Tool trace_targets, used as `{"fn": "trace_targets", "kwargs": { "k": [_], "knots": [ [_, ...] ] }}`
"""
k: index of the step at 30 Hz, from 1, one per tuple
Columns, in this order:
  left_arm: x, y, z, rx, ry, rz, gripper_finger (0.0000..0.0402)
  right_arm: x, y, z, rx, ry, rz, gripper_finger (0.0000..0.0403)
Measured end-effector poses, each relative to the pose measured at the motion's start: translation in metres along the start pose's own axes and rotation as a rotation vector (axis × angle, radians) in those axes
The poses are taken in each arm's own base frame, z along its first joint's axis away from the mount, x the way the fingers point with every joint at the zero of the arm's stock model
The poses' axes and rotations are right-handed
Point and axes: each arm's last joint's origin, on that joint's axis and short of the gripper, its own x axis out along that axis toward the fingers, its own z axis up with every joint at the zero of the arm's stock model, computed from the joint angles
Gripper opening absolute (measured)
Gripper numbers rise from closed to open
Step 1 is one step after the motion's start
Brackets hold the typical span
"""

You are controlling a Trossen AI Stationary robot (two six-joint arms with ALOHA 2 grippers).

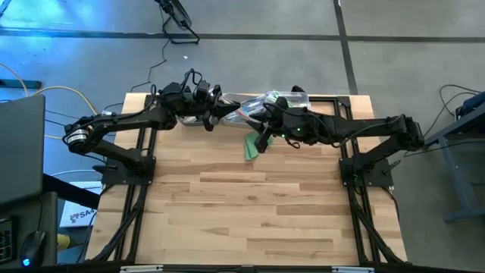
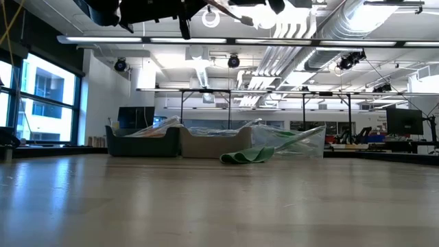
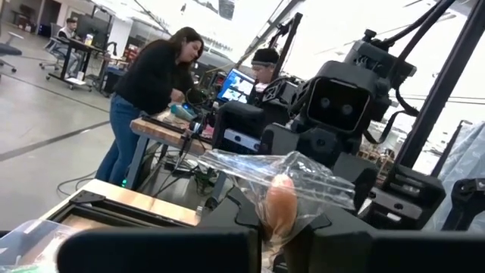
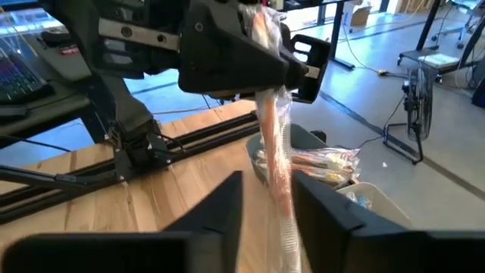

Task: Pick & Place Toothbrushes
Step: Put the orange toothbrush into the dark blue bin

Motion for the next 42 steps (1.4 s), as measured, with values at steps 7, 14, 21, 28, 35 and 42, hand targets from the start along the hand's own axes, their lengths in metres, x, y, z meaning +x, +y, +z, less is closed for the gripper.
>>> {"fn": "trace_targets", "kwargs": {
  "k": [7,14,21,28,35,42],
  "knots": [
    [0.000,0.000,0.000,0.000,0.001,-0.001,0.0013,-0.014,-0.004,0.003,0.040,0.023,-0.003,0.0205],
    [-0.009,0.006,0.008,0.054,0.015,0.025,0.0013,-0.061,-0.014,0.013,0.066,0.044,-0.010,0.0279],
    [-0.043,0.024,0.026,0.059,0.088,0.218,0.0013,-0.103,-0.028,0.024,0.159,0.010,-0.005,0.0288],
    [-0.074,0.039,0.033,0.113,0.177,0.446,0.0013,-0.102,-0.036,0.024,0.093,-0.027,-0.183,0.0275],
    [-0.094,0.052,0.025,0.168,0.377,0.732,0.0013,-0.082,-0.044,0.016,0.071,0.037,-0.280,0.0270],
    [-0.099,0.055,0.028,0.176,0.382,0.845,0.0013,-0.058,-0.053,0.010,0.062,0.085,-0.354,0.0270]
  ]
}}
